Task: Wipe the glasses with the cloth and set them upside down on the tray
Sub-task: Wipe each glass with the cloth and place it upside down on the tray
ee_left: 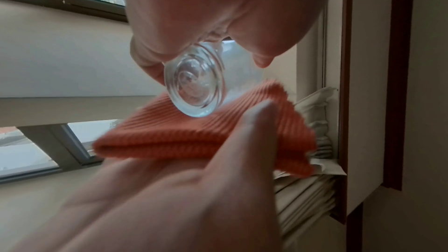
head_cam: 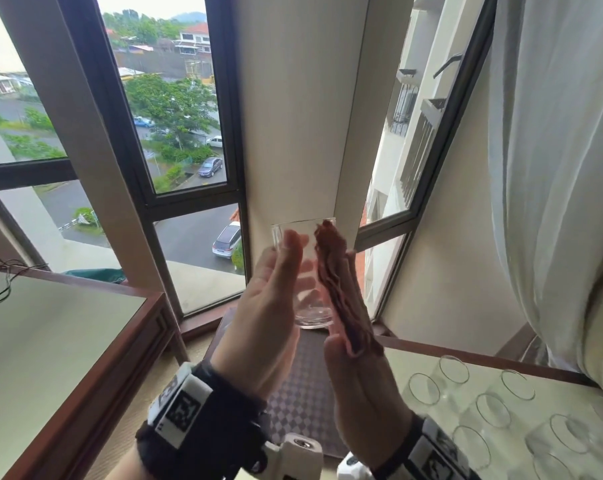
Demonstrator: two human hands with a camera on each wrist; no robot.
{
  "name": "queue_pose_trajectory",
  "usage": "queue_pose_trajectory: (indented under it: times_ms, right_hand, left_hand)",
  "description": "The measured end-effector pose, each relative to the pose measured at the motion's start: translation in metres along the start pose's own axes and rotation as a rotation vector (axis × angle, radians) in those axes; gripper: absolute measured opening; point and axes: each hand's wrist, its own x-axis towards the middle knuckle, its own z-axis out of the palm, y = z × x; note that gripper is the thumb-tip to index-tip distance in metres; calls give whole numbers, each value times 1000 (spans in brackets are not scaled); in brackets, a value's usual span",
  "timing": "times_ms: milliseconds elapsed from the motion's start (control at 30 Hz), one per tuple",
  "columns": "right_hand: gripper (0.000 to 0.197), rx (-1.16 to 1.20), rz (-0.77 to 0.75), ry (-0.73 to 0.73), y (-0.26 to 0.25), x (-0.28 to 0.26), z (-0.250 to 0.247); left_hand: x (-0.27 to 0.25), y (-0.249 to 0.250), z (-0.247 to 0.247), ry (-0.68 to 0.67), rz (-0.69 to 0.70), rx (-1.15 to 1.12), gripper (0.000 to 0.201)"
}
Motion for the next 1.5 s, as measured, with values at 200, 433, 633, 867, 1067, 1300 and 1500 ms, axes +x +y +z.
queue_pose_trajectory:
  times_ms: [200,433,633,867,1067,1300,1500]
  right_hand:
    - [49,241,106,91,0,37,-16]
    - [55,-13,-88,-43,-1,26,-2]
    - [41,217,119,42,6,29,-13]
    - [48,48,-69,-22,-8,42,-20]
    - [53,147,57,-26,11,6,-14]
    - [42,352,123,53,-16,61,-43]
    - [52,150,-72,-59,-5,26,-18]
  left_hand:
    - [-5,-6,6,-47,-18,87,71]
    - [8,0,2,35,7,43,68]
    - [-4,-3,7,-28,-13,70,67]
    - [6,-9,17,29,-55,20,73]
    - [10,19,12,30,-13,33,66]
    - [-11,-10,30,-29,-71,24,75]
    - [0,4,17,49,42,11,65]
